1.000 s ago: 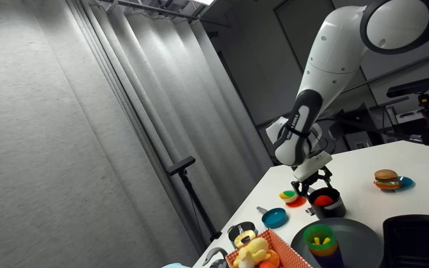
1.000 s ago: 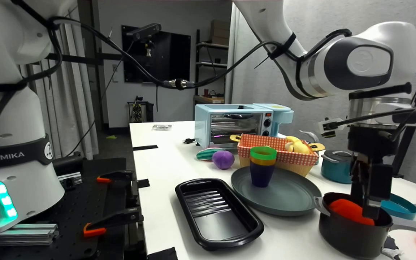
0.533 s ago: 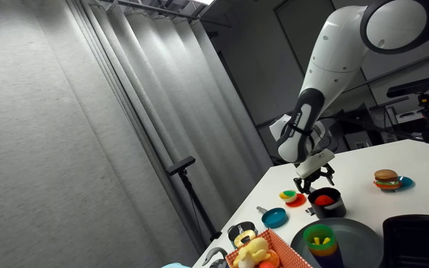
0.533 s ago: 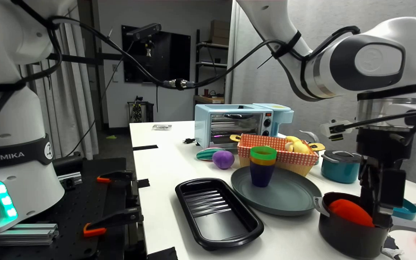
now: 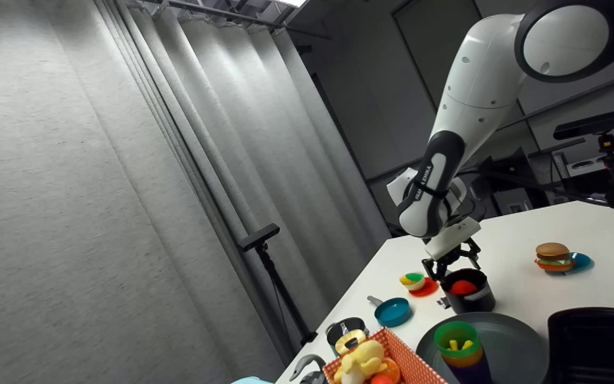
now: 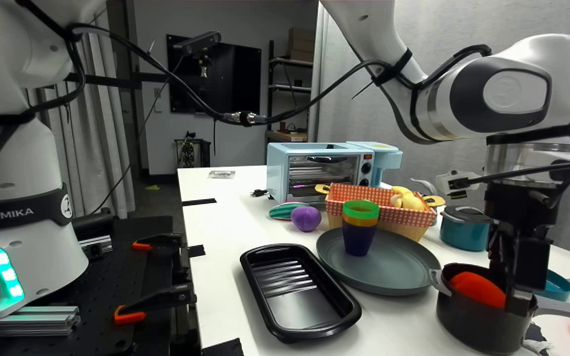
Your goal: Get the red object from the black pot and place it on the grey plate
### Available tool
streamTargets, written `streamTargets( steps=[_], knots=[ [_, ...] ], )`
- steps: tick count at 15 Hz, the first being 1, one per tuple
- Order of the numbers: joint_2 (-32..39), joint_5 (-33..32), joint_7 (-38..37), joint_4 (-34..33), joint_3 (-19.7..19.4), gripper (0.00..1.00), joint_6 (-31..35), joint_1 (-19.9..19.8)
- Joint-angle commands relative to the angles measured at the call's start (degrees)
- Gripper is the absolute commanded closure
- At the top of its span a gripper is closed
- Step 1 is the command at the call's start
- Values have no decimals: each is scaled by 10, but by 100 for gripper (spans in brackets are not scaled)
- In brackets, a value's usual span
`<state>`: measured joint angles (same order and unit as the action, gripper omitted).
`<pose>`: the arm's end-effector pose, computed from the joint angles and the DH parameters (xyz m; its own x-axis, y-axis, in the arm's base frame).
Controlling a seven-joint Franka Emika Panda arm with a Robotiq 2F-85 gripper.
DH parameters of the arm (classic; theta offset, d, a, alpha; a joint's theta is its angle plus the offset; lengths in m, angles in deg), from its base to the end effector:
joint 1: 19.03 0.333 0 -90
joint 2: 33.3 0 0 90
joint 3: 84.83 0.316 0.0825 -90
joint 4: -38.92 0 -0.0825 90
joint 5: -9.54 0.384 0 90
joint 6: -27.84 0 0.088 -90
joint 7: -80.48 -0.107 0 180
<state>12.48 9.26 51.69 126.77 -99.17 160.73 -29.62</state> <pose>0.6532 -0.2737 0.1943 0.6551 -0.7503 0.0892 -0.7531 -0.6388 0.1576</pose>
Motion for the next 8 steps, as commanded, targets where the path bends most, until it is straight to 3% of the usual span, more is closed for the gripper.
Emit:
streamTargets(
  steps=[1,8],
  knots=[
    [6,8,22,-25,-2,0,-1,0],
    [12,3,30,-40,-1,2,-5,8]
  ],
)
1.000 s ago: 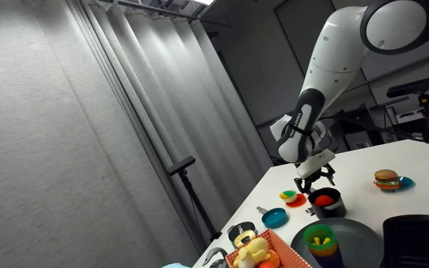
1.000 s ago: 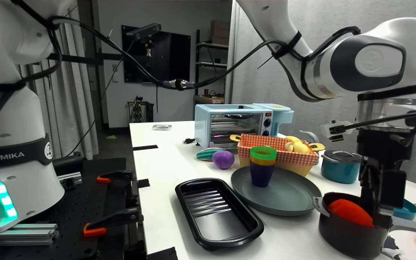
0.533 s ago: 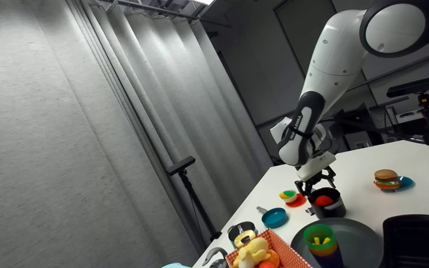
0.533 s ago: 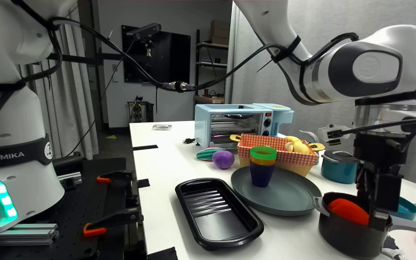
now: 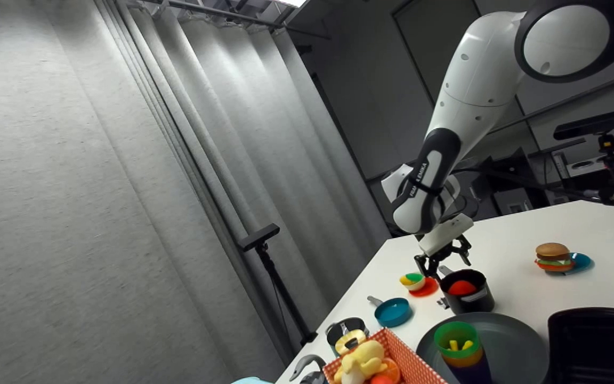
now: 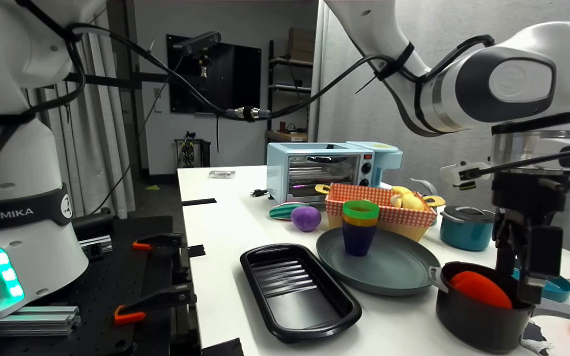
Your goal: Get the red object from the black pot and place it on the grey plate
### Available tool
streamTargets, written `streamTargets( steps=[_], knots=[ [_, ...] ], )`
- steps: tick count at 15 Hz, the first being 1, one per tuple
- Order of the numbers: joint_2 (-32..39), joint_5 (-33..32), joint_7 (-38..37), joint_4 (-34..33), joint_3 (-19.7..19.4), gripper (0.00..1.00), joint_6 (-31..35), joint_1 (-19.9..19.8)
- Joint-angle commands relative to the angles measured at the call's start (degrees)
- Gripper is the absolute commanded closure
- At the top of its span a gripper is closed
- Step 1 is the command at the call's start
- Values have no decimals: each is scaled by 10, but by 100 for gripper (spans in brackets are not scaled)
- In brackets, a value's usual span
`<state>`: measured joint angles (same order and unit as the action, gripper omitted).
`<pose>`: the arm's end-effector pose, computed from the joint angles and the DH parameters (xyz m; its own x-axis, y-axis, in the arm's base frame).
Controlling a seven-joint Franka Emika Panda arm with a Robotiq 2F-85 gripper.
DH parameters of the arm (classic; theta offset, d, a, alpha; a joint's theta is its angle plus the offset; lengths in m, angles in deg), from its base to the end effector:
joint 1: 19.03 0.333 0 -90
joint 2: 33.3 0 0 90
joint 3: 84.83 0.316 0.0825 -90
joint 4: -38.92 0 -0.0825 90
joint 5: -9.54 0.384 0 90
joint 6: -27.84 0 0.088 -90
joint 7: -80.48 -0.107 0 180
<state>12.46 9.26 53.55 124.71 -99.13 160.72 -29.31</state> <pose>0.6659 -0.2709 0.2098 0.6847 -0.7196 0.1154 -0.7284 -0.6699 0.1439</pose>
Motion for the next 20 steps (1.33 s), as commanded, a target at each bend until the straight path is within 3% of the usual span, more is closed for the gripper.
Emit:
streamTargets(
  steps=[1,2,3,6,7,9,18,19,20],
  knots=[
    [13,3,12,-20,-1,10,-5,6],
    [13,5,13,-20,0,11,-6,7],
    [13,5,12,-20,1,21,-6,8],
    [13,5,13,-21,1,24,-6,11],
    [14,5,12,-21,2,17,-6,11],
    [13,8,12,-16,3,14,-5,10],
    [1,20,12,50,12,14,7,8],
    [0,20,12,55,11,17,8,8],
    [-4,19,11,57,10,40,9,8]
  ],
)
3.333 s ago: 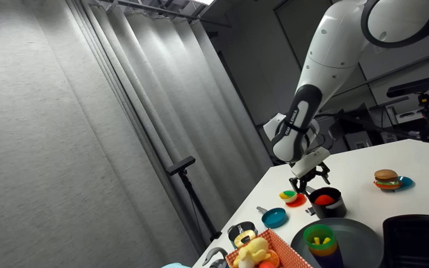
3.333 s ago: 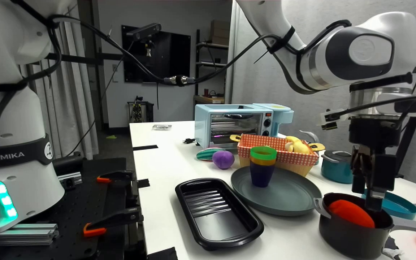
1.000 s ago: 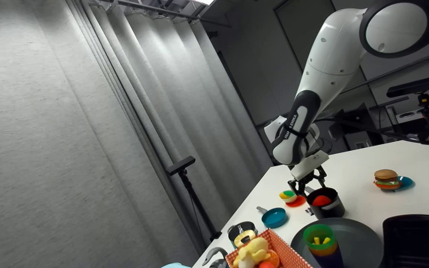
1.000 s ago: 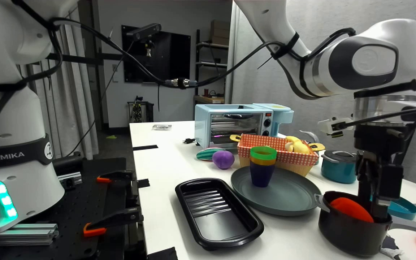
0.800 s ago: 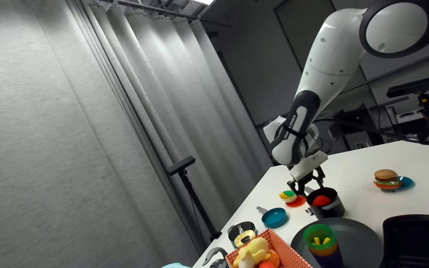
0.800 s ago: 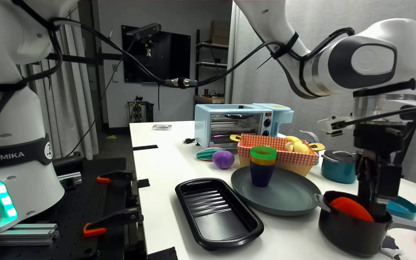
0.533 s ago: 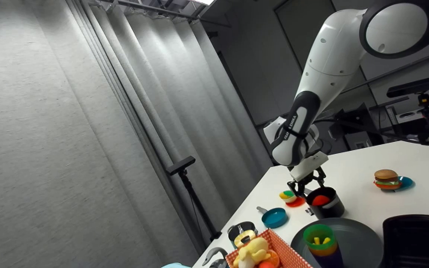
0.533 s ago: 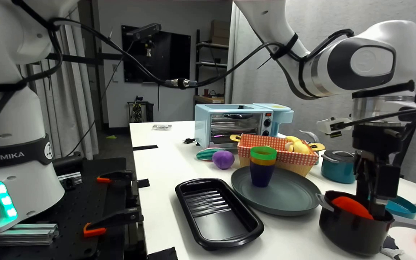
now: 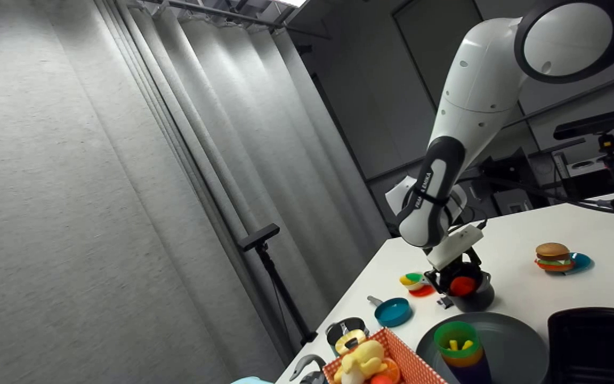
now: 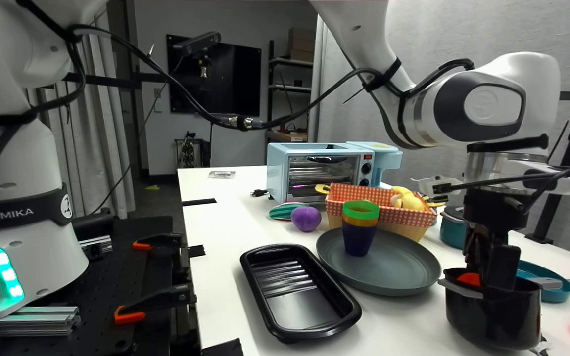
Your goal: Get the red object from the black pot and place it on the grey plate
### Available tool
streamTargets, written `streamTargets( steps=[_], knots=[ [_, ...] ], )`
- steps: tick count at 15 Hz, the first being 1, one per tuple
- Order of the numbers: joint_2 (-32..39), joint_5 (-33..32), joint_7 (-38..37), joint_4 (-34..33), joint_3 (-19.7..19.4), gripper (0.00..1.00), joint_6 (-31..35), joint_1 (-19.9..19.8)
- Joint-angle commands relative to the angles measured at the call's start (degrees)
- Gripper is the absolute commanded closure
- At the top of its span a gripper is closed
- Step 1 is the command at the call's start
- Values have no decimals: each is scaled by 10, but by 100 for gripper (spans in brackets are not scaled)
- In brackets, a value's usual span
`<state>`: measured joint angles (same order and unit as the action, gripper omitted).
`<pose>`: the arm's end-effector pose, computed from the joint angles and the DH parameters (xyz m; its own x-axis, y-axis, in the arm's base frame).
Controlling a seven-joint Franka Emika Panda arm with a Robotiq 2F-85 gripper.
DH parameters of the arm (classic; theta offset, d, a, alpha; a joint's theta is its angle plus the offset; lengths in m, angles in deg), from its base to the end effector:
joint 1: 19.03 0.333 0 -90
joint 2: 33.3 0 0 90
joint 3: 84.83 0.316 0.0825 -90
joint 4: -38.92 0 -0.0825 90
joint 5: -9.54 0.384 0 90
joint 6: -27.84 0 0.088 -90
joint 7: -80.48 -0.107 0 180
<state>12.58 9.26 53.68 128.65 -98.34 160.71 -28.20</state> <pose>0.6518 -0.2481 0.1780 0.7038 -0.7089 0.0469 -0.7051 -0.6889 0.1680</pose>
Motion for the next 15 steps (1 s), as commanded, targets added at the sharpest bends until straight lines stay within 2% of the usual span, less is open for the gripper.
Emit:
streamTargets(
  steps=[1,2,7,9,12,15],
  knots=[
    [-7,17,10,21,1,41,11,-2],
    [-8,17,10,22,1,46,11,-2],
    [-15,14,8,32,-2,81,12,2],
    [-26,7,6,39,-6,92,14,8],
    [-54,-10,-4,63,-19,95,17,25],
    [-93,-31,-11,94,-34,94,16,46]
  ],
)
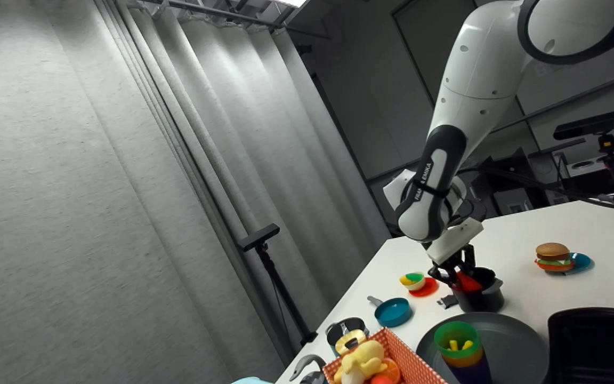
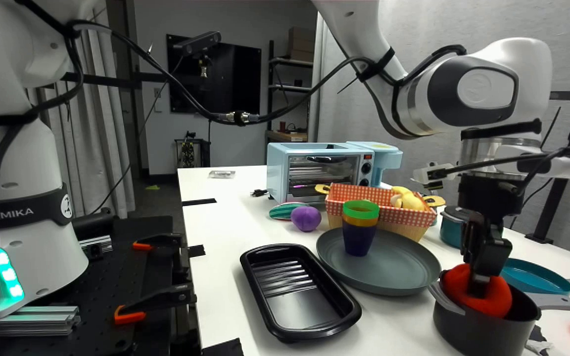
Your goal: Get the red object from the black pot and place it on the grey plate
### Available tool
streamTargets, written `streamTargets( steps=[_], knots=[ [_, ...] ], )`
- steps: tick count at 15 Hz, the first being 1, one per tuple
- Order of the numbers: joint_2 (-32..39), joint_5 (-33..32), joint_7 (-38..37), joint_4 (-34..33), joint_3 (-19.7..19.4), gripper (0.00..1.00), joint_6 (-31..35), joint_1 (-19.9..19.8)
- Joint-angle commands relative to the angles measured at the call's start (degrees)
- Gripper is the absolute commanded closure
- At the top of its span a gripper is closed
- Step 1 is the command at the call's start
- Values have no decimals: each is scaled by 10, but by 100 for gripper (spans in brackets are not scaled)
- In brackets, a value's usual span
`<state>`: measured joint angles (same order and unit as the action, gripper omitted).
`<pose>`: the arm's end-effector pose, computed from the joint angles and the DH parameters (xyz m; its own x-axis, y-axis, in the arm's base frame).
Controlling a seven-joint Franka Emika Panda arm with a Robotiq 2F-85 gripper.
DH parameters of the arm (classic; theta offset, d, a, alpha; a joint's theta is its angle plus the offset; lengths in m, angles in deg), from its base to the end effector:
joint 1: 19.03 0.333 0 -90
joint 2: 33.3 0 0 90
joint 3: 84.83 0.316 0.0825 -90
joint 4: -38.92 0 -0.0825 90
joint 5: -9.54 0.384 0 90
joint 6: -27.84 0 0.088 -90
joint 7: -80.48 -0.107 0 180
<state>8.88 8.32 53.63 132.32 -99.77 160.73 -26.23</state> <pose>0.6437 -0.2394 0.1981 0.7153 -0.6966 0.0563 -0.6933 -0.6972 0.1822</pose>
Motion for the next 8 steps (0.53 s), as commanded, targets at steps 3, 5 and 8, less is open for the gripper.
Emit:
streamTargets(
  steps=[3,5,8],
  knots=[
    [-103,-51,-18,92,-30,94,16,48],
    [-132,-73,-24,109,-29,94,17,62],
    [-170,-102,-31,125,-20,94,17,82]
  ],
)
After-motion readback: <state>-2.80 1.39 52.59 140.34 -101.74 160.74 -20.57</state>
